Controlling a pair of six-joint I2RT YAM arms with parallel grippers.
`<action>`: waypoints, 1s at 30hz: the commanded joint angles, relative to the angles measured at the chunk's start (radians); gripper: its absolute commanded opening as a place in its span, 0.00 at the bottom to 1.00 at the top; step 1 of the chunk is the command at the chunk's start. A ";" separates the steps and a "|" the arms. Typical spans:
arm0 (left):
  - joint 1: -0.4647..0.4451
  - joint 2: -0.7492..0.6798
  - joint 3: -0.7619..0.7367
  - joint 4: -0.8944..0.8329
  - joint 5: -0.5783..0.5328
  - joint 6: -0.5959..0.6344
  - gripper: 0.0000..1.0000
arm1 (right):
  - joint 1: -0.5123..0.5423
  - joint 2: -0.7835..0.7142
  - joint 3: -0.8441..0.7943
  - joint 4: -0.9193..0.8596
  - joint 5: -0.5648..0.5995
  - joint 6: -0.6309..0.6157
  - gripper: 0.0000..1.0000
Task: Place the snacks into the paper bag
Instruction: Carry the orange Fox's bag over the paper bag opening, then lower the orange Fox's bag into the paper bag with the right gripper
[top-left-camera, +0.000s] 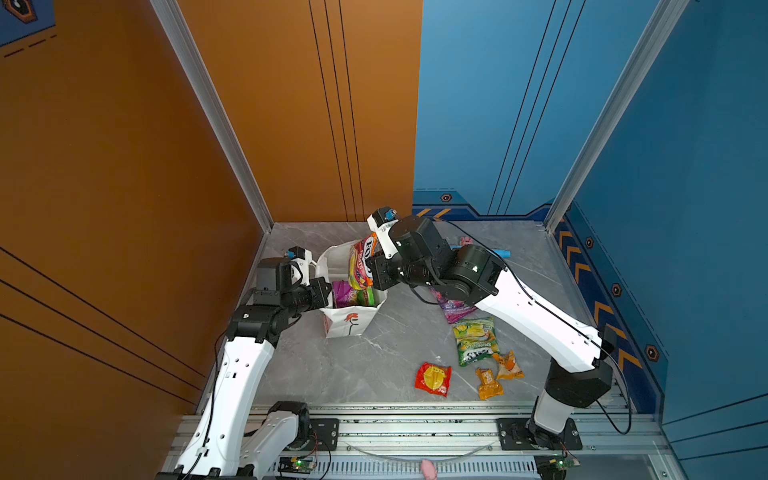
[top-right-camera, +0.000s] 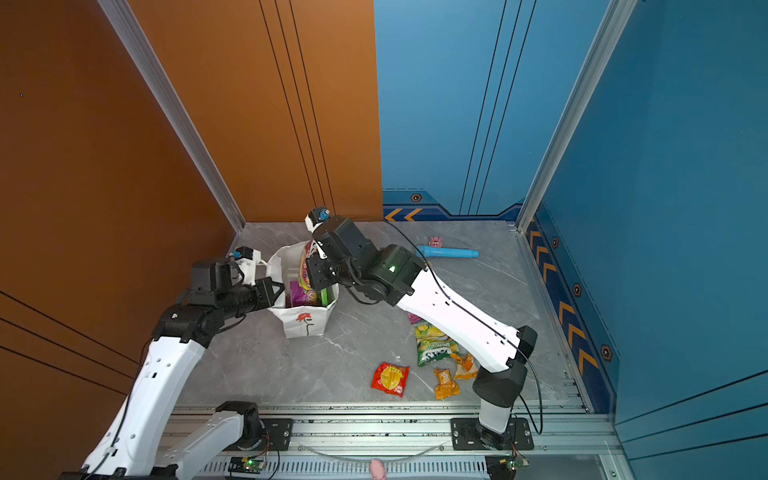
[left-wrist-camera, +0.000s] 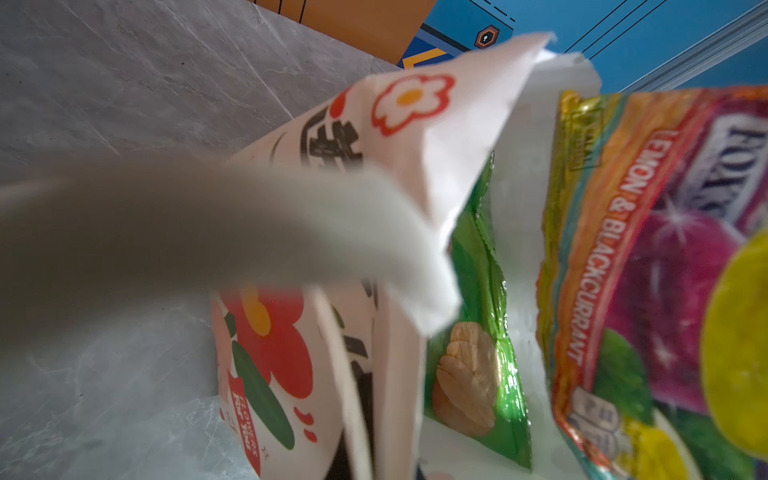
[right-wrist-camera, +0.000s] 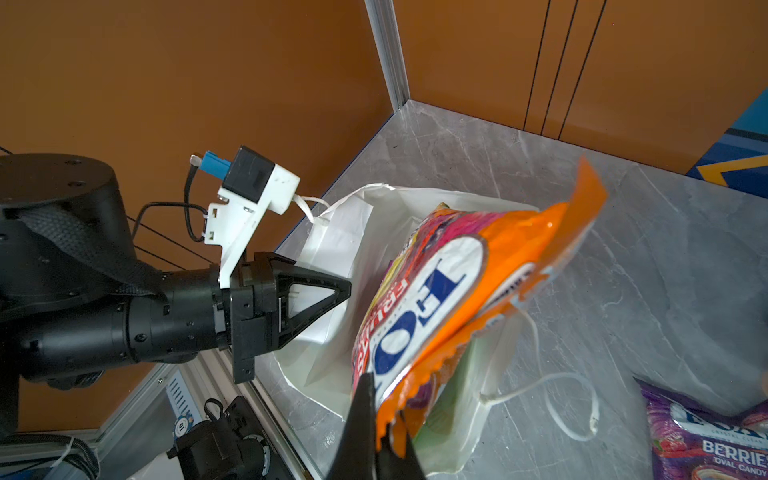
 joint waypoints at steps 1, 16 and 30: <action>-0.007 -0.032 0.004 0.091 0.059 0.010 0.00 | 0.015 0.015 0.018 0.027 -0.019 -0.015 0.00; -0.009 -0.047 0.003 0.121 0.120 0.004 0.00 | 0.027 0.103 0.022 0.046 -0.057 -0.016 0.00; -0.019 -0.049 0.003 0.123 0.127 0.007 0.00 | 0.079 0.162 -0.038 0.142 0.019 -0.047 0.00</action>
